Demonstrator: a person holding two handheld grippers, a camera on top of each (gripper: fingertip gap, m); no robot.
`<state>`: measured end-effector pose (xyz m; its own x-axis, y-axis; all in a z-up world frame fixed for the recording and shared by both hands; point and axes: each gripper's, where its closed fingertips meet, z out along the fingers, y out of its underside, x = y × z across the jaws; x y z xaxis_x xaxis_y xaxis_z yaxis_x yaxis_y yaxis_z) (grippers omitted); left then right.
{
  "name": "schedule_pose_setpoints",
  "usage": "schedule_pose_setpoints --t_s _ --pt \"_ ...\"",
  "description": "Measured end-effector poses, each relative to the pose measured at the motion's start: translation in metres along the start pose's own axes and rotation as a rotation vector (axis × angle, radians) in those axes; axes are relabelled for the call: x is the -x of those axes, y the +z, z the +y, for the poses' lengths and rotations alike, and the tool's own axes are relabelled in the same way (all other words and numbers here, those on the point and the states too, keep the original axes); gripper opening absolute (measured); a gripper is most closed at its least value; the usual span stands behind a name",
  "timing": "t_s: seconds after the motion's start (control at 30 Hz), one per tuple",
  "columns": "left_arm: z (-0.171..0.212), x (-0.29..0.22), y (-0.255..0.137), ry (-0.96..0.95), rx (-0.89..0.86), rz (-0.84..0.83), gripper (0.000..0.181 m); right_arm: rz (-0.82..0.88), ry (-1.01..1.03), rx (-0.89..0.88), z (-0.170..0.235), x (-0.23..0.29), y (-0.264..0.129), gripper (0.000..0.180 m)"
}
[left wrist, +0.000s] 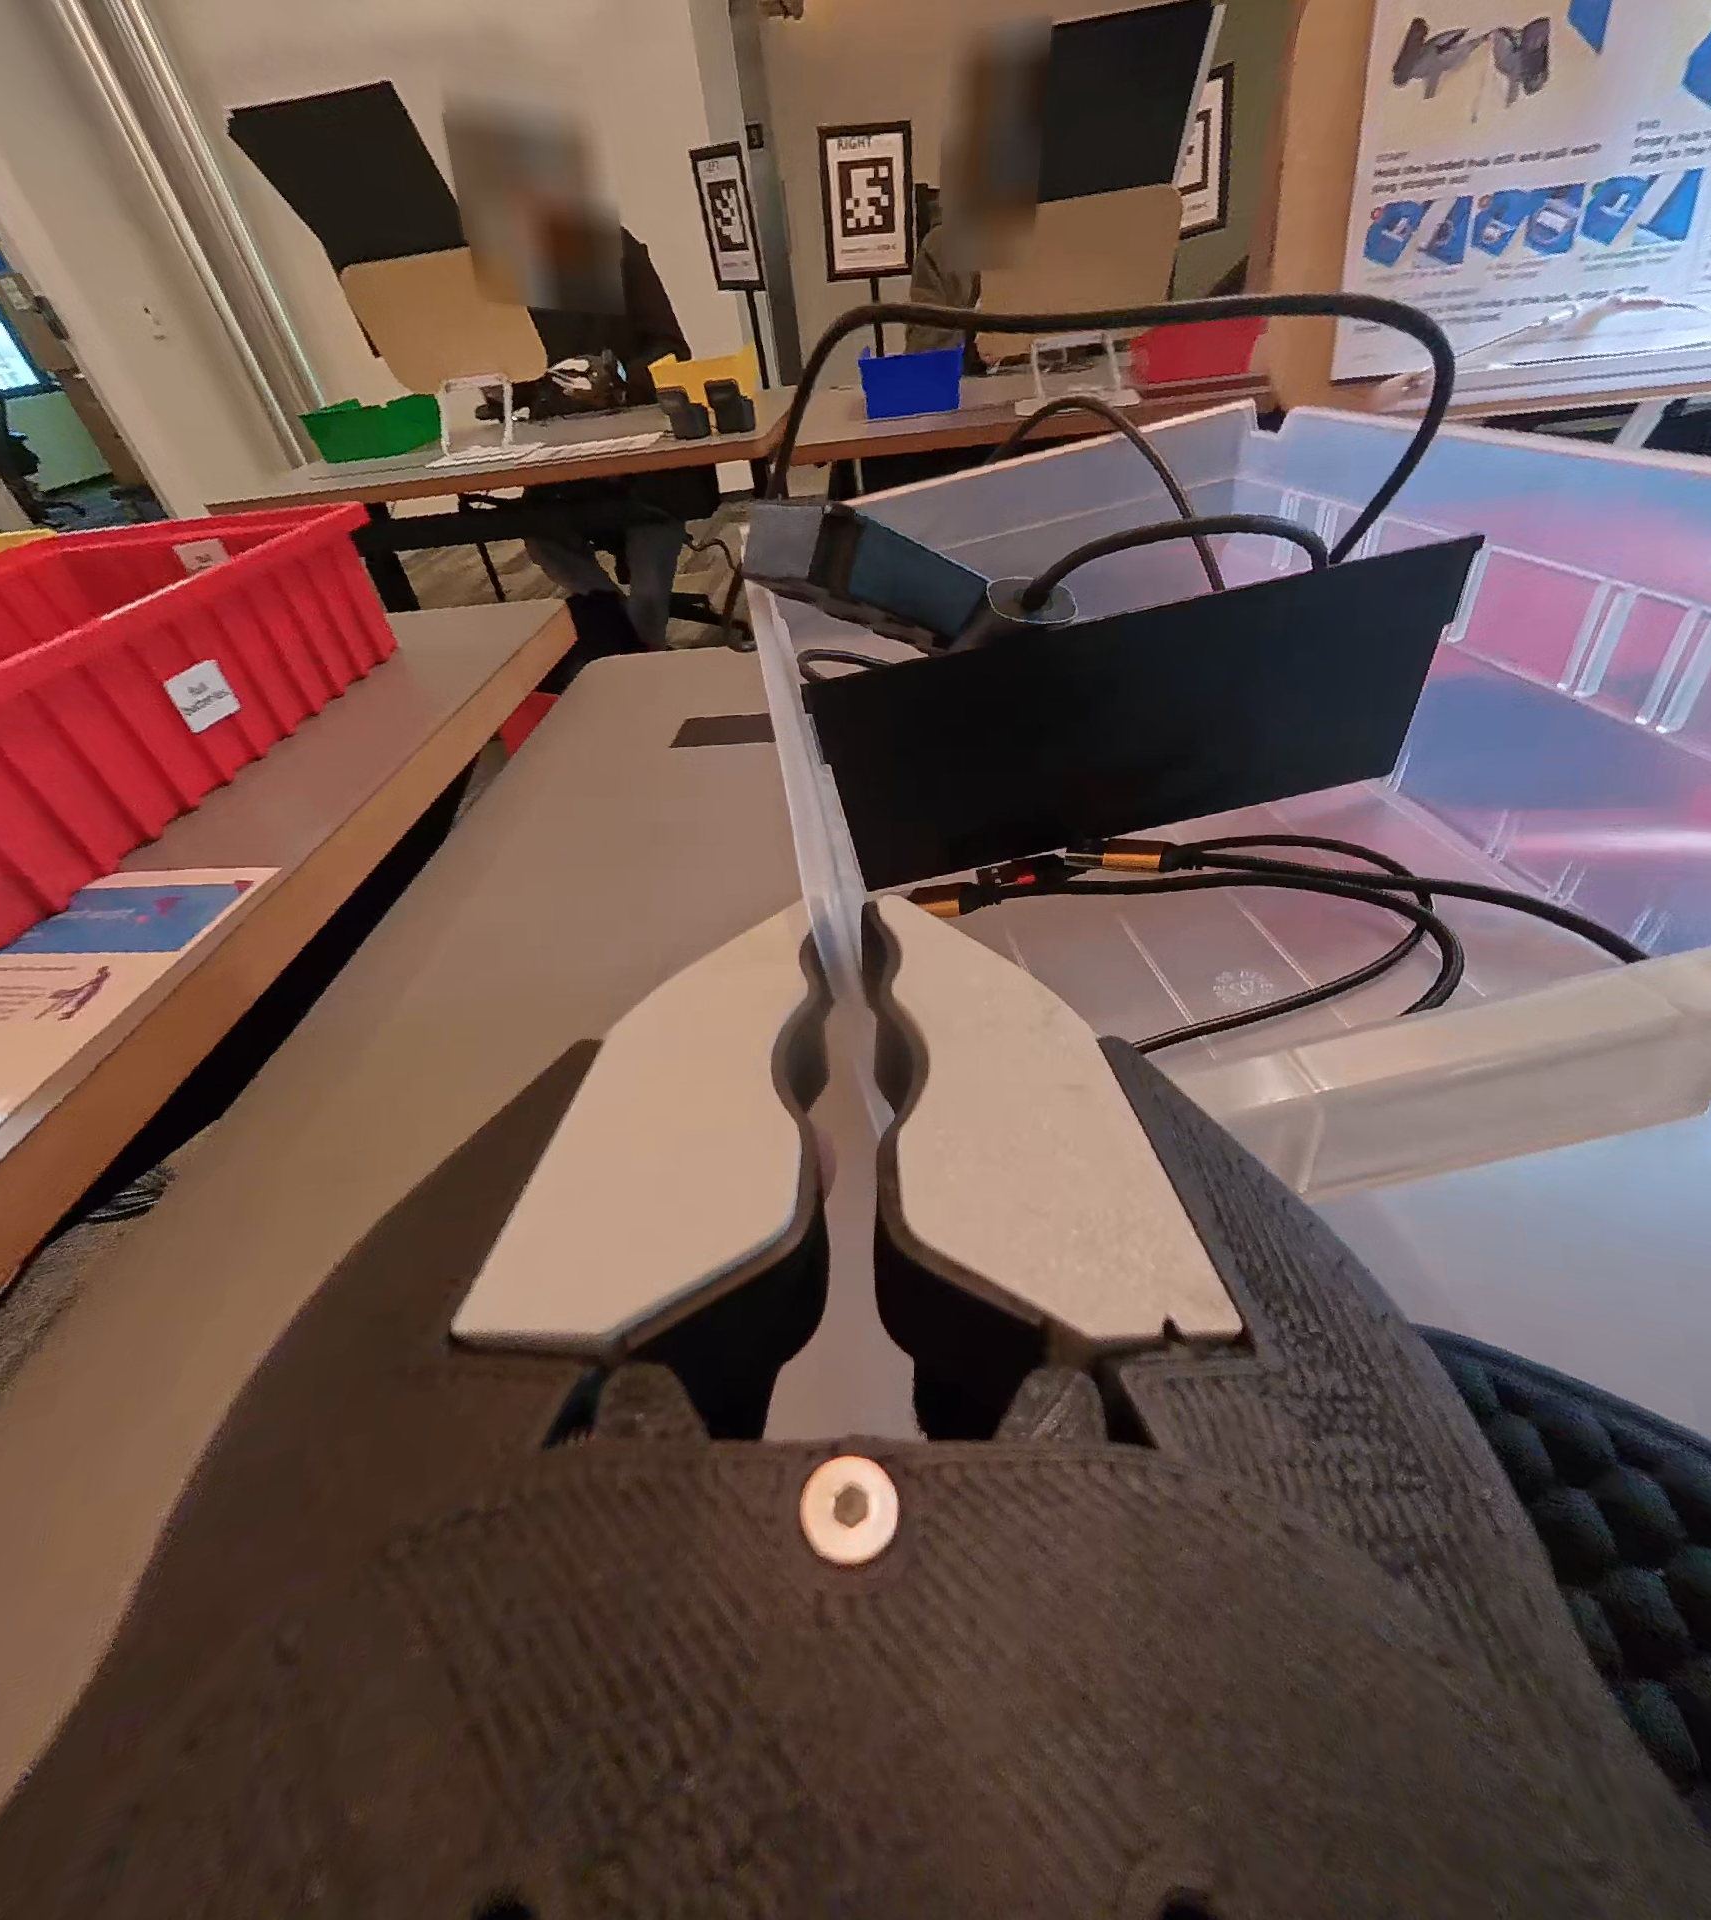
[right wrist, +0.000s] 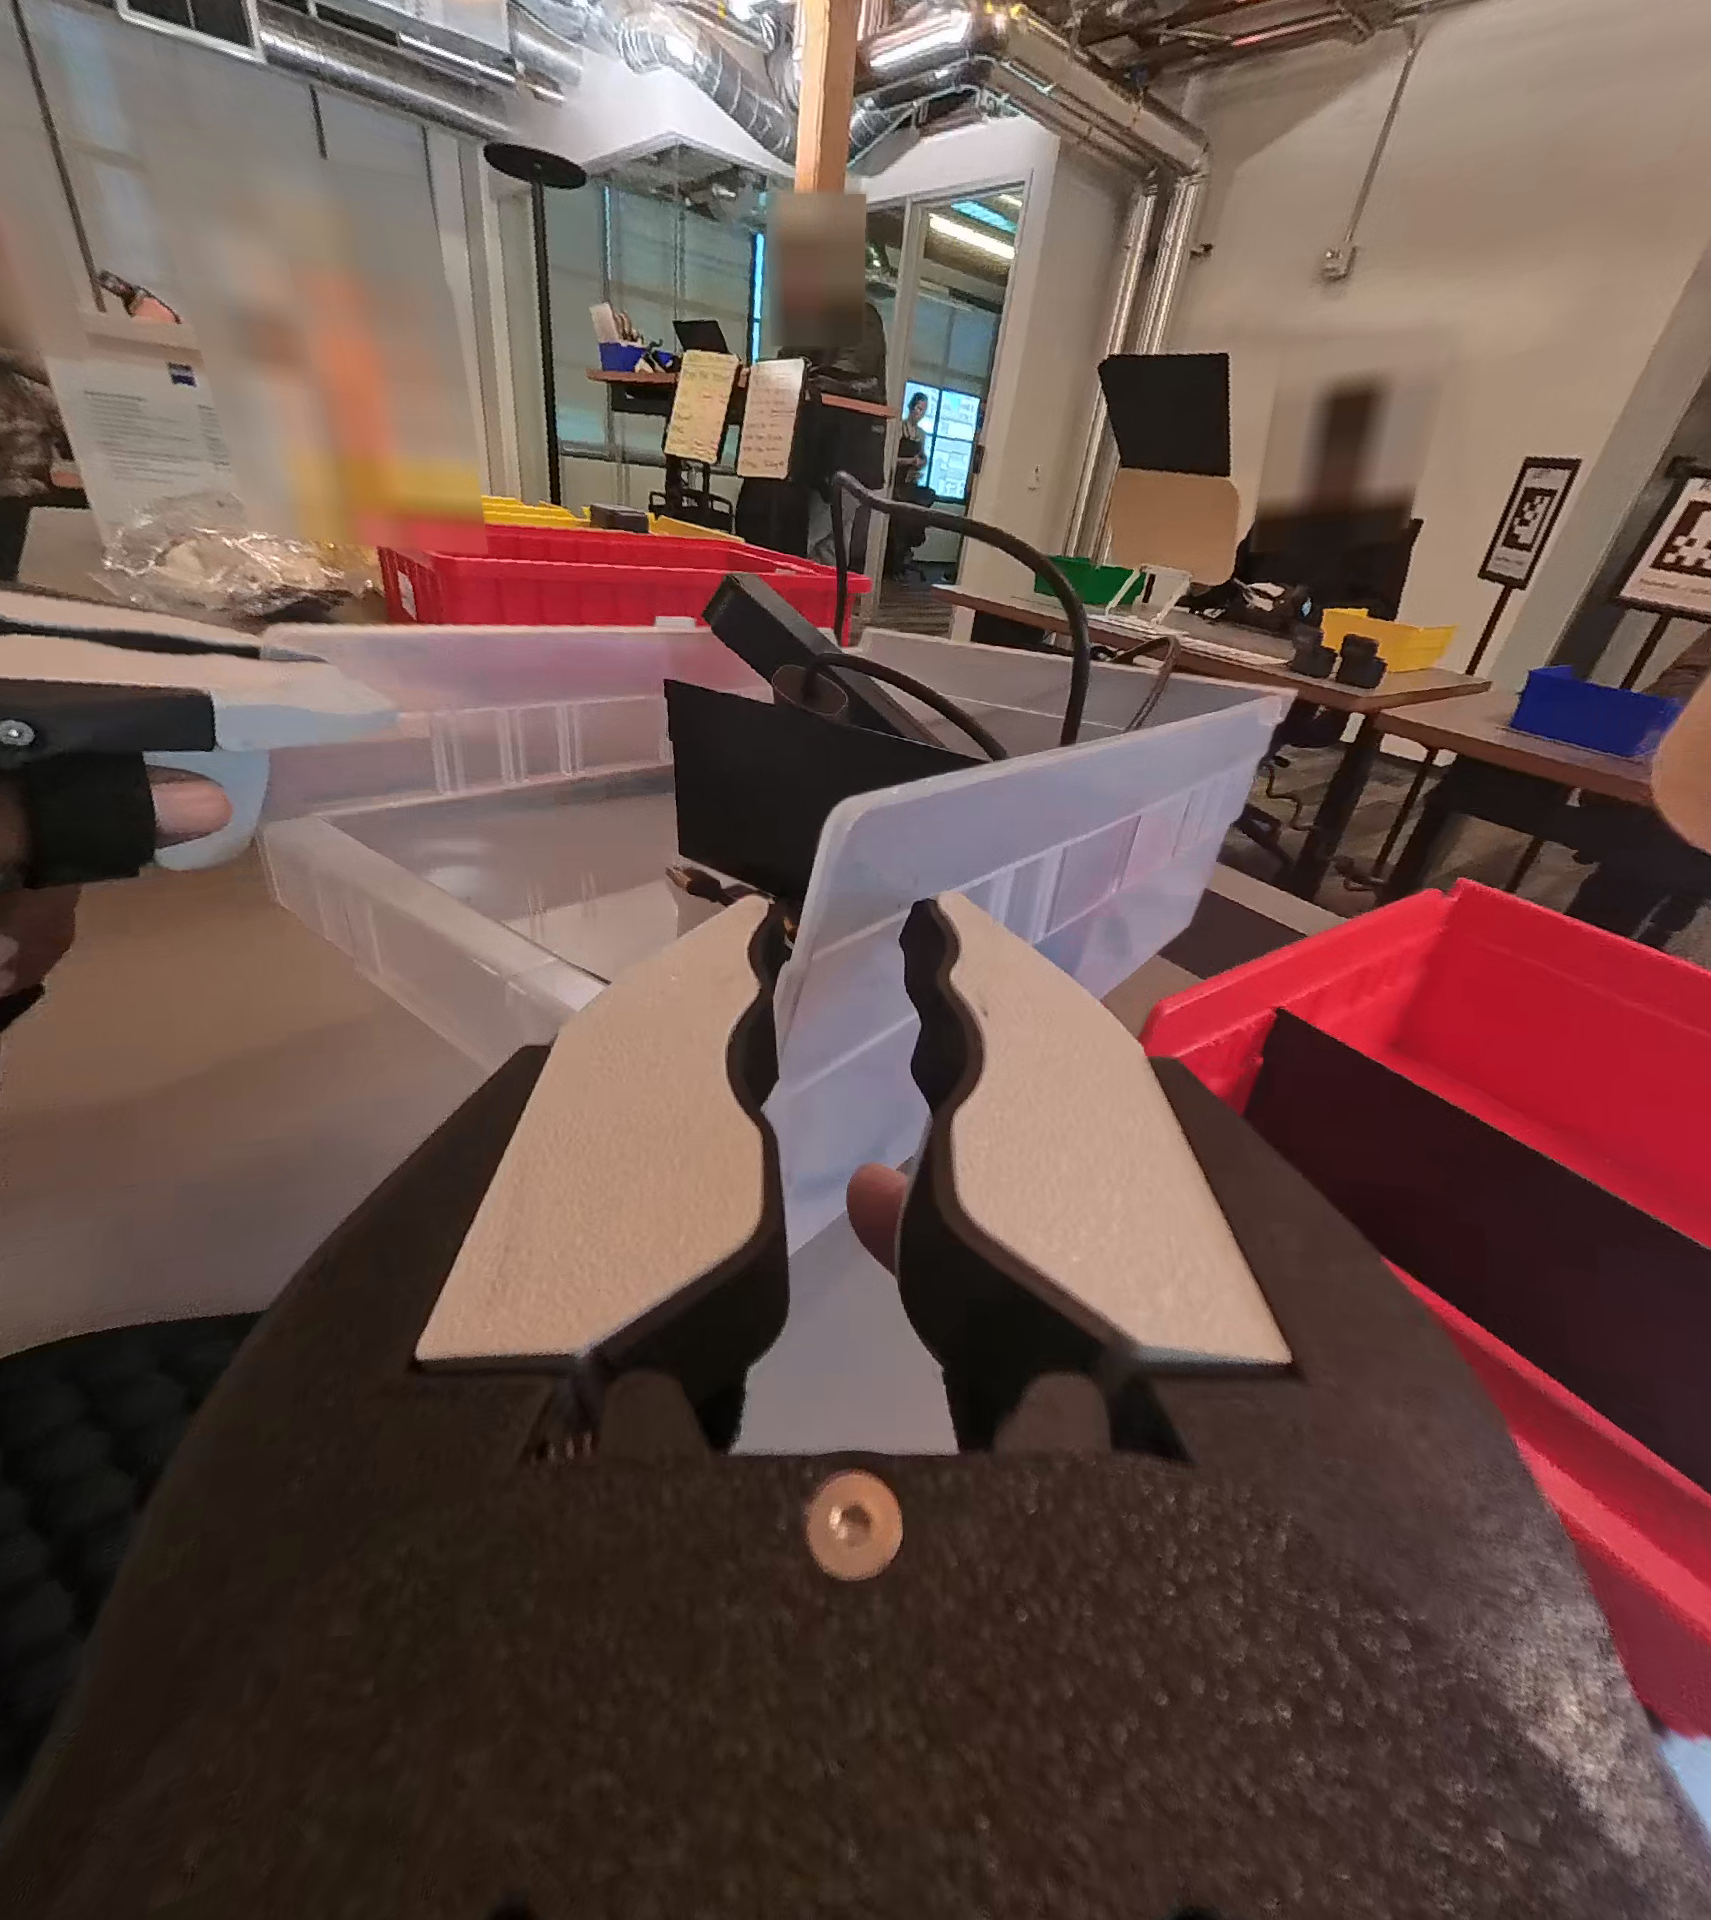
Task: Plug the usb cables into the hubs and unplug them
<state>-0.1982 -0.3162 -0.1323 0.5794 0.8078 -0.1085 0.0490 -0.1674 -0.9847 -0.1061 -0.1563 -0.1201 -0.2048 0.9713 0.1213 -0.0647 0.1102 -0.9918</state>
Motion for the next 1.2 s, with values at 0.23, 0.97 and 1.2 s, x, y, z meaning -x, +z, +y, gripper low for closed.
schedule_pose_setpoints --t_s 0.23,0.97,1.2 --pt "0.029 0.027 0.019 -0.022 0.016 -0.032 0.002 0.012 -0.010 0.088 0.033 0.010 0.032 0.022" --pt "0.073 -0.122 0.082 0.391 0.219 0.286 0.013 0.305 0.192 0.297 0.120 -0.106 -0.053 0.016" --pt "0.022 -0.149 0.057 0.581 0.069 0.240 0.041 0.102 0.133 0.387 0.111 -0.109 -0.083 0.056"
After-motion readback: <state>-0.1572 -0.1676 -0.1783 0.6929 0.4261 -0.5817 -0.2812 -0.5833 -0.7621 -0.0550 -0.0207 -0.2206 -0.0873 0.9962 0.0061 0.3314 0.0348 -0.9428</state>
